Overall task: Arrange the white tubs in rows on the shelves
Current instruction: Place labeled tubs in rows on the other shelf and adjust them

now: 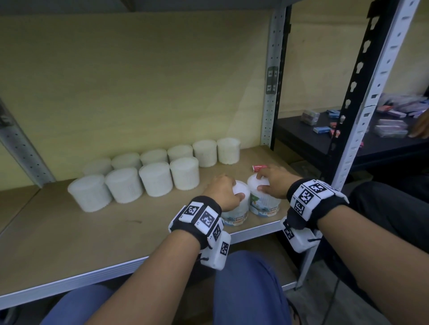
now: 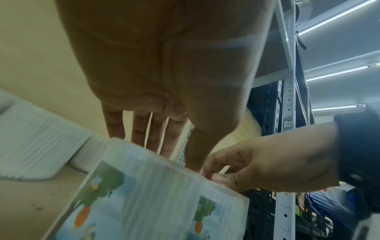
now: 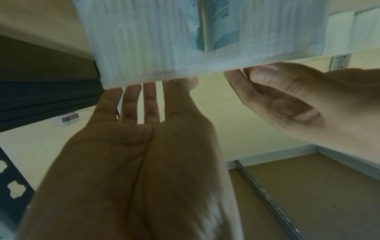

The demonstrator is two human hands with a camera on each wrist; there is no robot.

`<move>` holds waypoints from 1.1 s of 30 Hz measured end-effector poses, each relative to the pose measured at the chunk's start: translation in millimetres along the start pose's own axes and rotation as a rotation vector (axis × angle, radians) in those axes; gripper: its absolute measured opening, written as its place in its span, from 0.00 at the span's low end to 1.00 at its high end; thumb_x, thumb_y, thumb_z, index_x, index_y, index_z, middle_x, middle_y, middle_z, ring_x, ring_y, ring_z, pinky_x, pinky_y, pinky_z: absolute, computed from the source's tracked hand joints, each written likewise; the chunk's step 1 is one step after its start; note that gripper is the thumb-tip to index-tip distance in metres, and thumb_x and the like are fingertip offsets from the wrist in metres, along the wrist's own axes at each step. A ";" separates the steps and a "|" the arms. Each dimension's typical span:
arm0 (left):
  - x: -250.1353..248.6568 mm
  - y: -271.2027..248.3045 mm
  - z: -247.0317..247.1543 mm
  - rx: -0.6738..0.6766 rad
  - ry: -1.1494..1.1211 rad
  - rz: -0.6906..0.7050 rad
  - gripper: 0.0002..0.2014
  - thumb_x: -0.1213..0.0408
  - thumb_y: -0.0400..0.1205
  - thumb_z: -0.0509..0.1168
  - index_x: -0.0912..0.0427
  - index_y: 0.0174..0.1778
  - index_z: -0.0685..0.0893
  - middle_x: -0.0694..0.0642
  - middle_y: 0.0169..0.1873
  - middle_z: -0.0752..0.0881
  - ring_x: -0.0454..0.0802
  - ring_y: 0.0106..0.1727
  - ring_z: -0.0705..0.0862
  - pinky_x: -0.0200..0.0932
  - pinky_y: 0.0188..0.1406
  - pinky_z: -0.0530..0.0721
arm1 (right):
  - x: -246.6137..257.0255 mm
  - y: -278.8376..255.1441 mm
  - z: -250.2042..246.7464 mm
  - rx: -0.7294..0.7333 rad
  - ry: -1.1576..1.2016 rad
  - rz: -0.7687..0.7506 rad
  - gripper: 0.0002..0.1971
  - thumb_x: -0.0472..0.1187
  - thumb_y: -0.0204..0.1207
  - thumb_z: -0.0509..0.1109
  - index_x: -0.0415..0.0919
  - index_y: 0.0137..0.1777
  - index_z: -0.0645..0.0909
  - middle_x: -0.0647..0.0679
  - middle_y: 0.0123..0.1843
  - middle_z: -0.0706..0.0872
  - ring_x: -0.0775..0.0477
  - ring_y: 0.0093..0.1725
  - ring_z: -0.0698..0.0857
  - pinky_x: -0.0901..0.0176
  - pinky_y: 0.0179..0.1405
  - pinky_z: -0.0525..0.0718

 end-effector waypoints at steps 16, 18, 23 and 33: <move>73.5 8.9 -70.9 -0.055 -0.090 -0.124 0.25 0.57 0.80 0.67 0.60 0.73 0.76 0.57 0.73 0.77 0.53 0.72 0.77 0.42 0.68 0.75 | 57.6 33.8 -29.6 -0.103 0.219 -0.065 0.15 0.42 0.77 0.69 0.39 0.62 0.82 0.43 0.63 0.83 0.44 0.61 0.83 0.58 0.56 0.80; 95.6 8.5 -80.6 -0.070 -0.075 -0.164 0.25 0.56 0.80 0.67 0.59 0.73 0.76 0.56 0.73 0.77 0.53 0.71 0.78 0.42 0.67 0.75 | 77.6 42.8 -28.8 -0.099 0.224 -0.103 0.15 0.42 0.77 0.69 0.39 0.62 0.82 0.43 0.63 0.84 0.44 0.61 0.83 0.60 0.54 0.79; 143.9 9.6 -101.0 -0.100 -0.030 -0.244 0.24 0.56 0.80 0.66 0.59 0.72 0.76 0.56 0.71 0.77 0.54 0.70 0.78 0.45 0.67 0.76 | 124.0 68.0 -26.8 -0.102 0.225 -0.155 0.16 0.44 0.78 0.68 0.41 0.64 0.82 0.44 0.65 0.83 0.45 0.62 0.83 0.61 0.53 0.77; 203.4 35.1 -111.3 -0.079 0.005 -0.297 0.24 0.56 0.82 0.64 0.60 0.73 0.73 0.59 0.73 0.74 0.55 0.73 0.74 0.45 0.68 0.73 | 194.9 130.0 -14.1 -0.025 0.078 -0.174 0.23 0.48 0.78 0.67 0.37 0.71 0.77 0.43 0.71 0.79 0.43 0.69 0.79 0.55 0.66 0.78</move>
Point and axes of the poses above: each hand's wrist, its own y-axis towards the middle knuckle, its own z-axis out of the palm, x = y × z, the point moved 4 cm from there along y, towards the middle knuckle
